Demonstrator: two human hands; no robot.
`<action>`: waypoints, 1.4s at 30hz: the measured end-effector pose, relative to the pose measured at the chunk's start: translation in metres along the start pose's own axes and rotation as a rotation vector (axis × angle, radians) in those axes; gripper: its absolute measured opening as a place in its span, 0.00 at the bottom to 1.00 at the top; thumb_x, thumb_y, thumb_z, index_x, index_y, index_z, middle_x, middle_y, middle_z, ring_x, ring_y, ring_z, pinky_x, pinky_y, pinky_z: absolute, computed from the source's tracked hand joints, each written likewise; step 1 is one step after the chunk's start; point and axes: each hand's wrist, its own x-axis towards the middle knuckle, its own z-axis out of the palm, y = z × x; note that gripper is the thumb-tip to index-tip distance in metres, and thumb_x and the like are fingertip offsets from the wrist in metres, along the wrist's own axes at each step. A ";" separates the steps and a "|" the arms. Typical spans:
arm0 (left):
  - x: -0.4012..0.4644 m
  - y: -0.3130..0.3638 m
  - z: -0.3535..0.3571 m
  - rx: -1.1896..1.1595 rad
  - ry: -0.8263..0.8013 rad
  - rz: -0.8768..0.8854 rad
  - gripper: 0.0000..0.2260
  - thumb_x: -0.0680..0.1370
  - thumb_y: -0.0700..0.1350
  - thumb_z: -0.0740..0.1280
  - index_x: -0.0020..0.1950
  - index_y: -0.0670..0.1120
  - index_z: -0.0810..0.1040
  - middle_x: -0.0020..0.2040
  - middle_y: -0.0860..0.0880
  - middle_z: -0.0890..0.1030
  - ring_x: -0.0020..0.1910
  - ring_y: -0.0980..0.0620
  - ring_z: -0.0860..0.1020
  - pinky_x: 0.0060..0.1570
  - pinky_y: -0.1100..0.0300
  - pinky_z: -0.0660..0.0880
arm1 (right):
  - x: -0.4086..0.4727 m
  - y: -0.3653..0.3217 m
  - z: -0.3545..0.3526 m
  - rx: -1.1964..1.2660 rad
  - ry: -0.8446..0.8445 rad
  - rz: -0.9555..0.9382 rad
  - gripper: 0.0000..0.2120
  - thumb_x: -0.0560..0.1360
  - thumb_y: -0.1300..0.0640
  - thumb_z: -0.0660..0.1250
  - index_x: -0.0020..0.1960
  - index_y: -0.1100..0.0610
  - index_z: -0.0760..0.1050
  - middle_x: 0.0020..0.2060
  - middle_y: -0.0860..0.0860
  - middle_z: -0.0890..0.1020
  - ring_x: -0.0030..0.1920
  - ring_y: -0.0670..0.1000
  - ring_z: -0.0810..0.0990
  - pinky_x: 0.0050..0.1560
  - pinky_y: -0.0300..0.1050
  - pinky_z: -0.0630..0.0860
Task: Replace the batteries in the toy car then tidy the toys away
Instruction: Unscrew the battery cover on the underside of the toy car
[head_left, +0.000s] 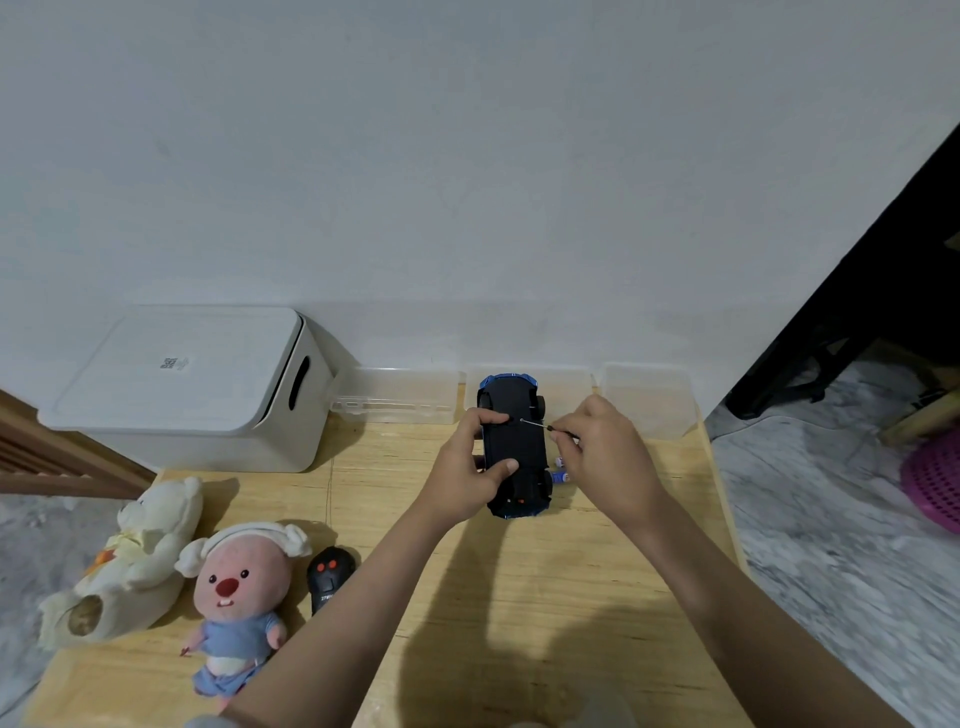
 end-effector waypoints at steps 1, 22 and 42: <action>0.000 0.000 0.000 0.012 0.001 0.008 0.20 0.74 0.34 0.69 0.57 0.55 0.69 0.52 0.52 0.73 0.44 0.51 0.79 0.38 0.63 0.79 | 0.002 -0.002 -0.002 -0.027 -0.019 0.000 0.09 0.77 0.60 0.63 0.48 0.60 0.82 0.42 0.54 0.72 0.37 0.55 0.78 0.39 0.52 0.76; -0.001 0.009 -0.004 0.052 0.072 0.072 0.20 0.74 0.34 0.69 0.57 0.55 0.68 0.52 0.57 0.72 0.45 0.53 0.79 0.39 0.64 0.78 | 0.021 -0.026 -0.013 -0.145 -0.123 0.008 0.09 0.80 0.57 0.60 0.47 0.61 0.75 0.46 0.55 0.75 0.46 0.55 0.75 0.44 0.43 0.68; -0.002 0.013 -0.008 -0.029 0.042 0.029 0.20 0.74 0.35 0.69 0.55 0.58 0.69 0.56 0.46 0.75 0.45 0.45 0.81 0.41 0.59 0.80 | 0.022 -0.017 -0.019 0.001 -0.021 0.009 0.05 0.75 0.60 0.66 0.43 0.58 0.80 0.42 0.51 0.75 0.46 0.51 0.76 0.49 0.46 0.74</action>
